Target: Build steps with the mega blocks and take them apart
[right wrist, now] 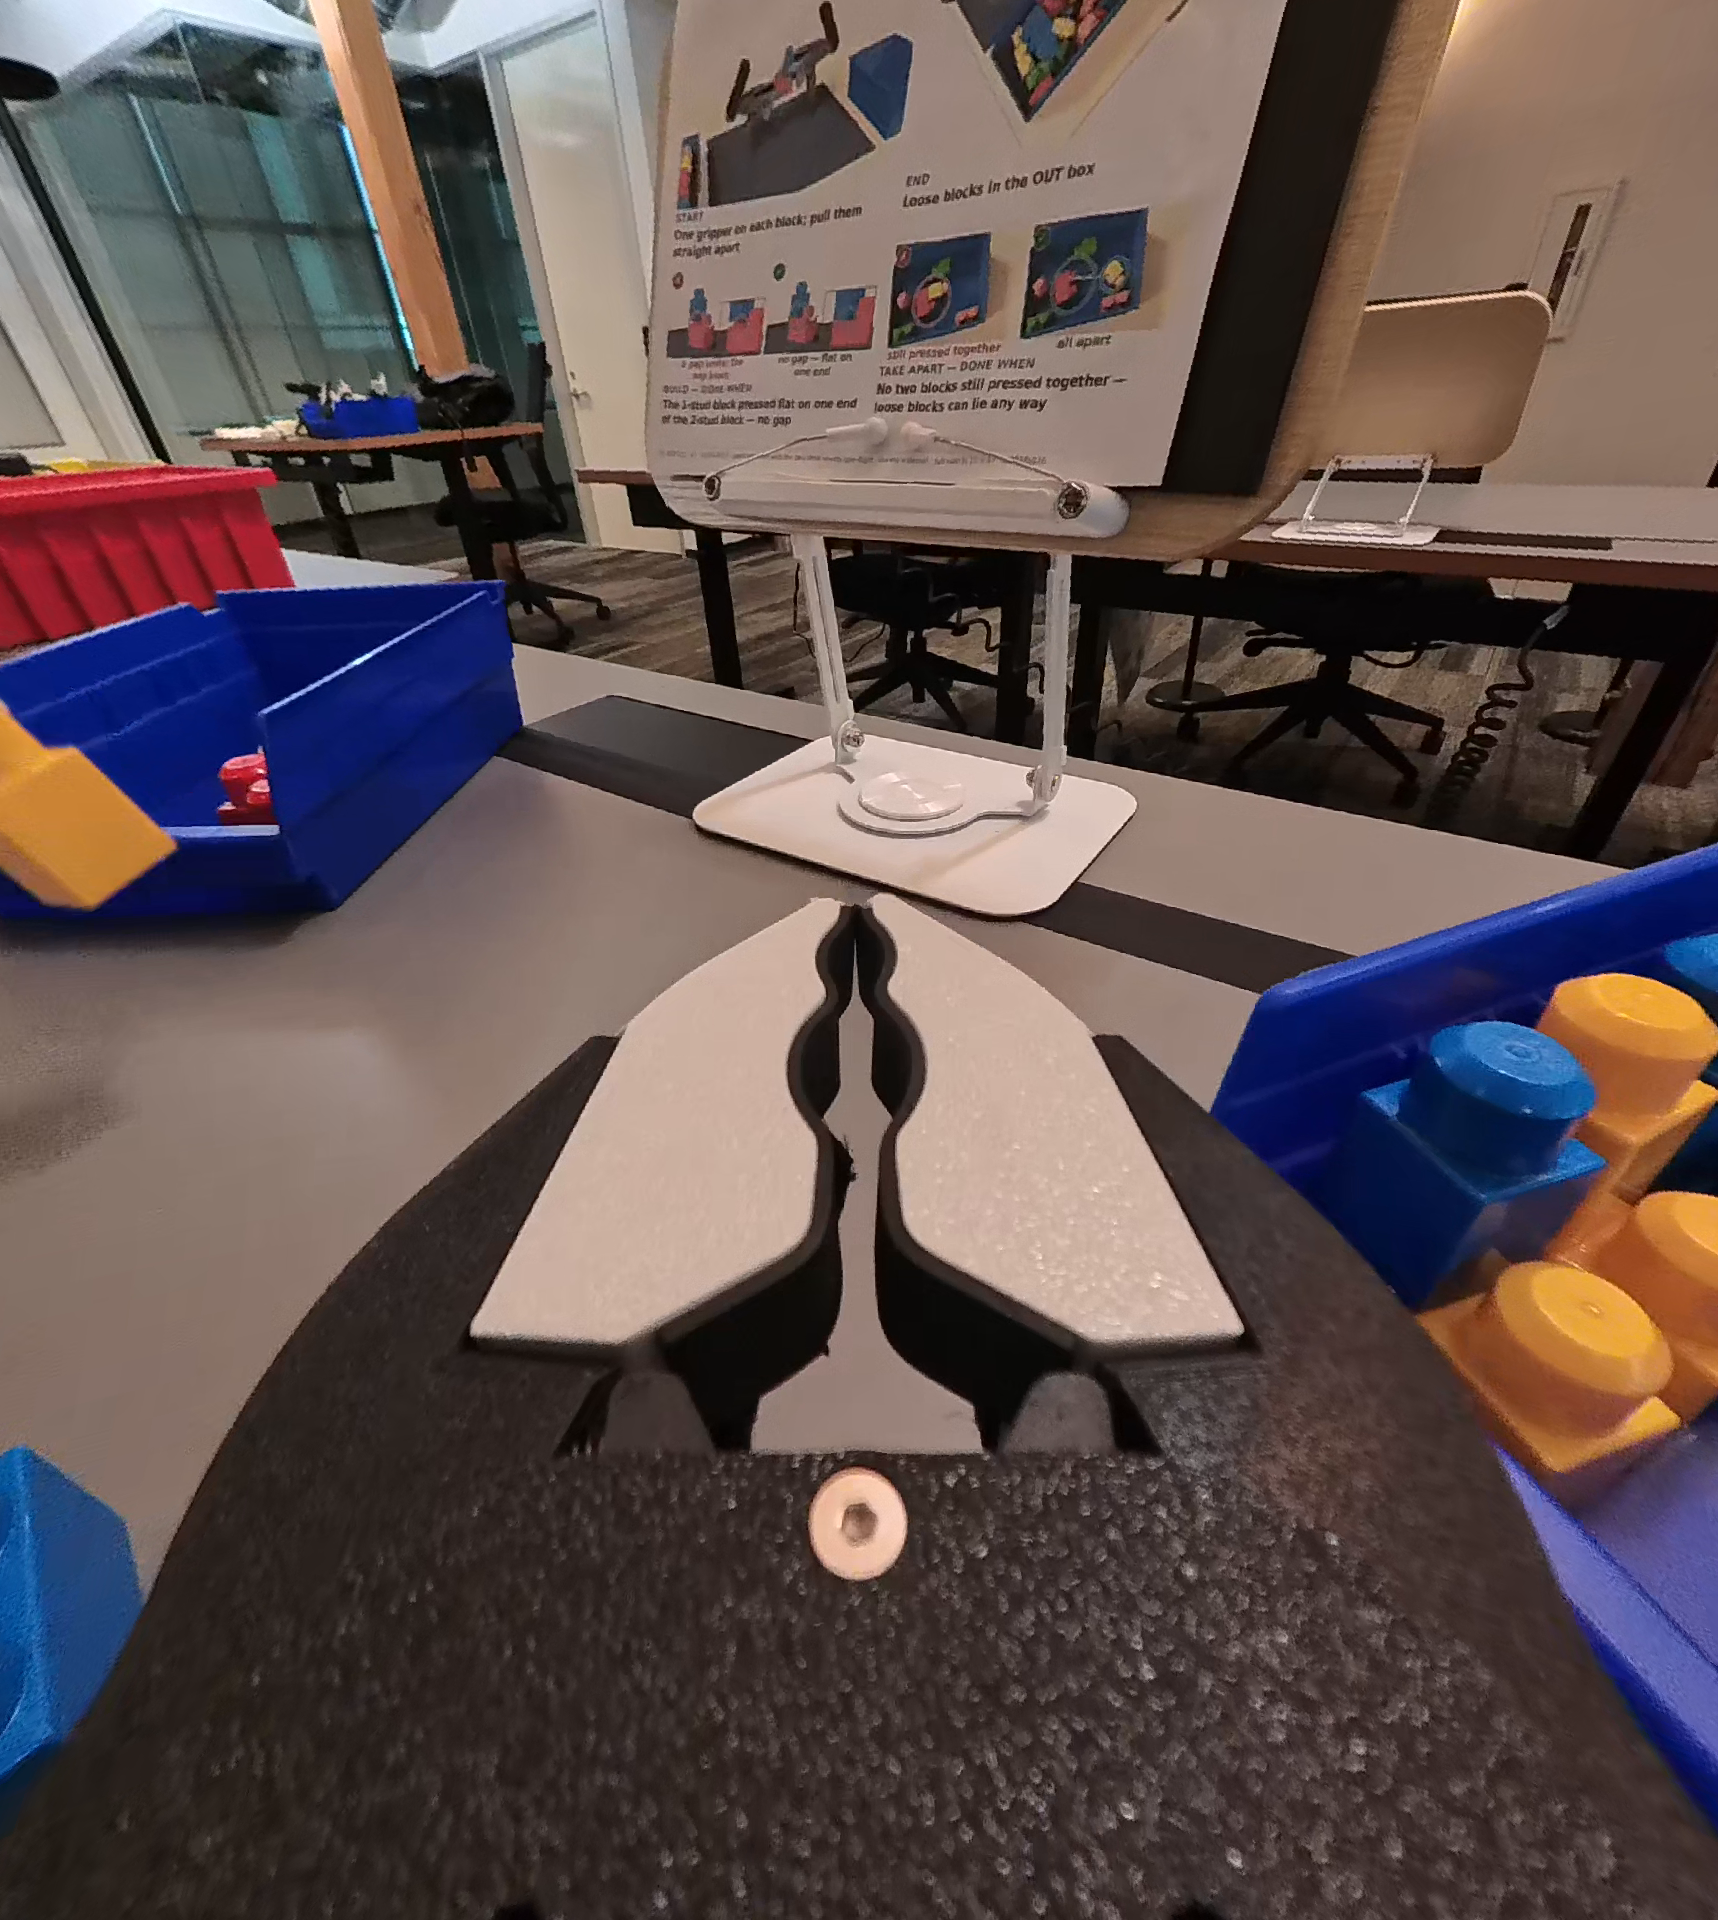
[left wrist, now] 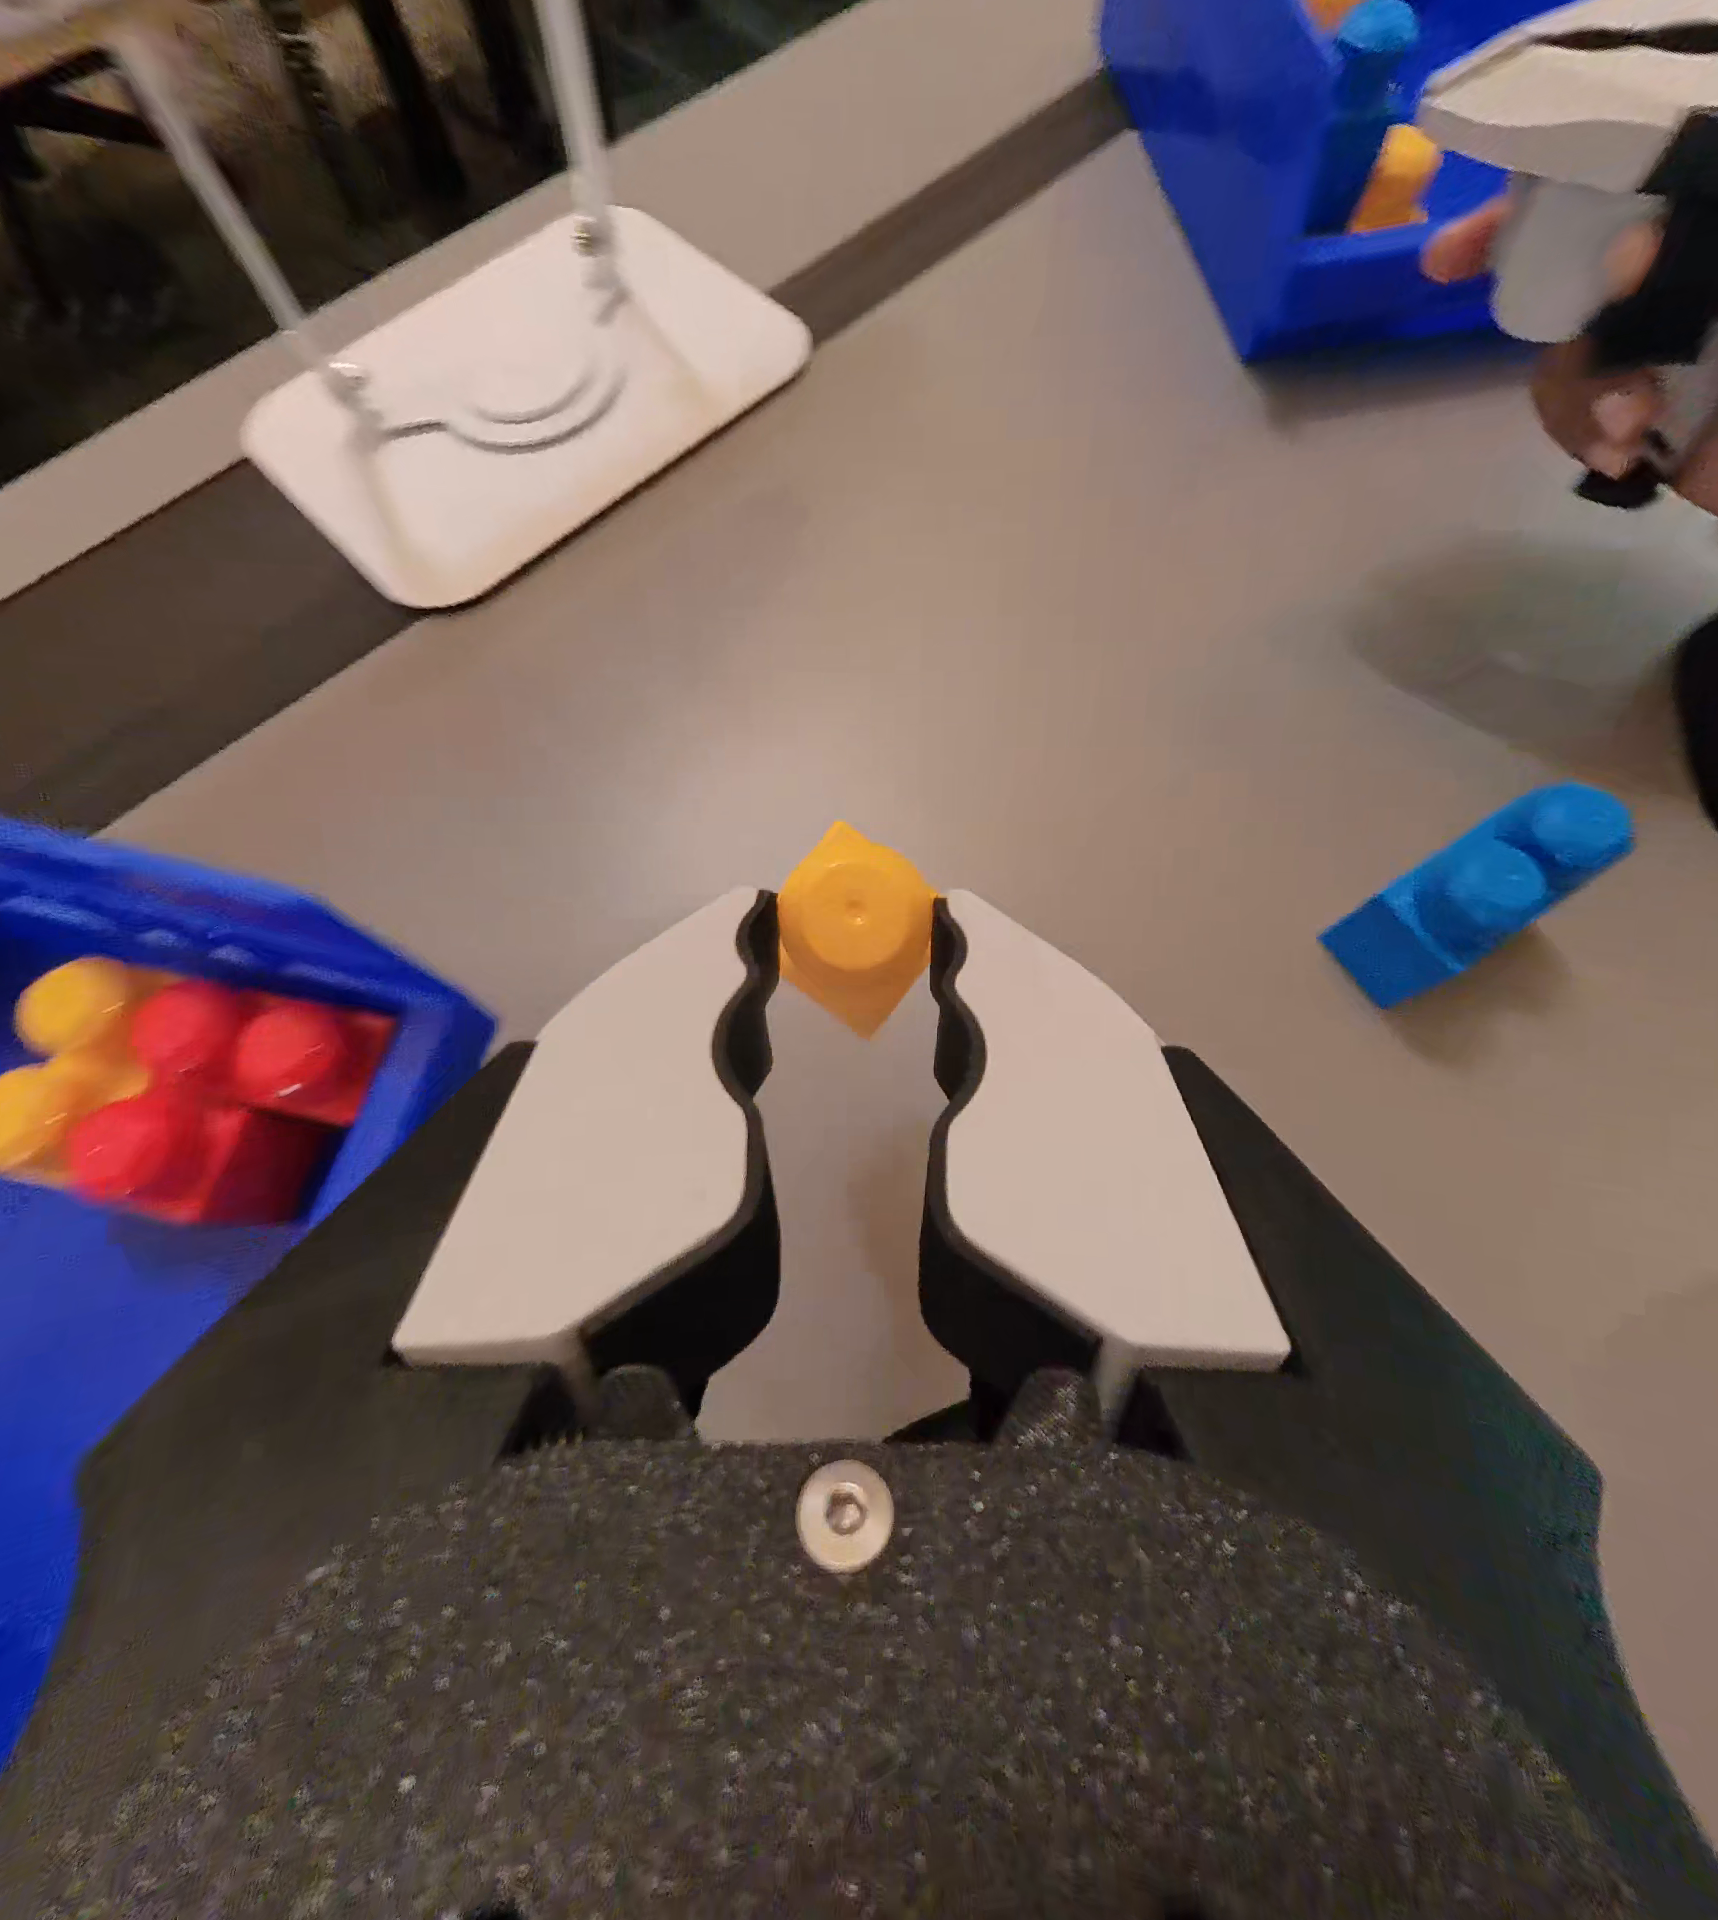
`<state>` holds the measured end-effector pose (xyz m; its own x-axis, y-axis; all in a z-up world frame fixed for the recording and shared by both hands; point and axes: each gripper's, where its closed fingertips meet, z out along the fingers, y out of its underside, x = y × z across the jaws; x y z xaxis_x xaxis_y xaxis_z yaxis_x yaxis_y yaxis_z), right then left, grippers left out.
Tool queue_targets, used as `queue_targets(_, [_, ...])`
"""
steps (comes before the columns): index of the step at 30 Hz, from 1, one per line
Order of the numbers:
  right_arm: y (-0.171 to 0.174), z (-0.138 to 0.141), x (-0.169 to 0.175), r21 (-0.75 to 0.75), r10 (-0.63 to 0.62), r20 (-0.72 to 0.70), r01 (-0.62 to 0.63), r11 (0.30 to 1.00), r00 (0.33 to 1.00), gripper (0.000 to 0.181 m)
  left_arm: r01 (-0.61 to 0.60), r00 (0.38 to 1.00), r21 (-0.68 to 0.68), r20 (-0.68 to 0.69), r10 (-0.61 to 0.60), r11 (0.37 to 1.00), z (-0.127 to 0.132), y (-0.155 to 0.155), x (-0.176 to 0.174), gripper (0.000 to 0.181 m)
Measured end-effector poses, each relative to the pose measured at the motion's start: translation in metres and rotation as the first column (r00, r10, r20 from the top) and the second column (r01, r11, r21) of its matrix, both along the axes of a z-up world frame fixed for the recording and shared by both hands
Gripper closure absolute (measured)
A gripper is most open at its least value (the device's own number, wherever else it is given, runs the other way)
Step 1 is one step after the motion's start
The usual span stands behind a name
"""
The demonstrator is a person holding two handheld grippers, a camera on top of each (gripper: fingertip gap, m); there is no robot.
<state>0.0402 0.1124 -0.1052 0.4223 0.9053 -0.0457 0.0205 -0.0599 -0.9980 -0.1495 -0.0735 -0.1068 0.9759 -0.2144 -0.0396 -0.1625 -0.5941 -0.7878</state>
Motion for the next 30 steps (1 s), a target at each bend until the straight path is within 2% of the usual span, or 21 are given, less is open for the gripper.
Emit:
queue_targets(4, [0.0, -0.001, 0.003, -0.003, -0.007, 0.002, 0.007, 1.0, 1.0, 0.181, 0.099, 0.995, -0.042, 0.016, -0.098, 0.994, -0.02, 0.006, 0.046, 0.153])
queue_targets(11, [0.001, -0.002, 0.004, -0.007, -0.008, 0.004, 0.008, 1.0, 1.0, 0.181, 0.139, 0.99, -0.107, 0.046, -0.135, 0.984, -0.059, 0.006, 0.09, 0.153])
queue_targets(15, [0.0, -0.001, 0.003, 0.002, -0.003, 0.008, 0.003, 1.0, 1.0, 0.181, 0.129, 0.991, -0.152, 0.045, -0.124, 0.98, -0.081, 0.002, 0.094, 0.153])
queue_targets(19, [-0.002, 0.002, 0.003, 0.027, 0.01, 0.019, -0.01, 1.0, 1.0, 0.181, 0.116, 0.992, -0.137, 0.062, -0.108, 0.984, -0.084, 0.002, 0.094, 0.153])
queue_targets(23, [-0.019, 0.009, -0.001, 0.054, 0.124, 0.06, -0.127, 0.99, 0.99, 0.175, 0.107, 0.993, -0.121, 0.058, -0.101, 0.987, -0.083, 0.004, 0.093, 0.148])
queue_targets(24, [-0.029, 0.009, -0.003, 0.059, 0.186, 0.107, -0.193, 0.979, 0.977, 0.171, 0.104, 0.993, -0.112, 0.059, -0.098, 0.988, -0.082, 0.004, 0.093, 0.144])
queue_targets(26, [-0.058, 0.003, -0.009, 0.044, 0.346, 0.236, -0.365, 0.93, 0.908, 0.151, 0.094, 0.994, -0.092, 0.061, -0.089, 0.991, -0.079, 0.004, 0.091, 0.139])
queue_targets(28, [-0.092, -0.006, -0.009, -0.033, 0.495, 0.346, -0.517, 0.855, 0.797, 0.133, 0.088, 0.994, -0.074, 0.07, -0.083, 0.993, -0.075, 0.003, 0.091, 0.138])
queue_targets(30, [-0.121, -0.018, -0.005, -0.1, 0.582, 0.445, -0.608, 0.787, 0.681, 0.121, 0.077, 0.995, -0.056, 0.075, -0.073, 0.995, -0.071, 0.002, 0.089, 0.138])
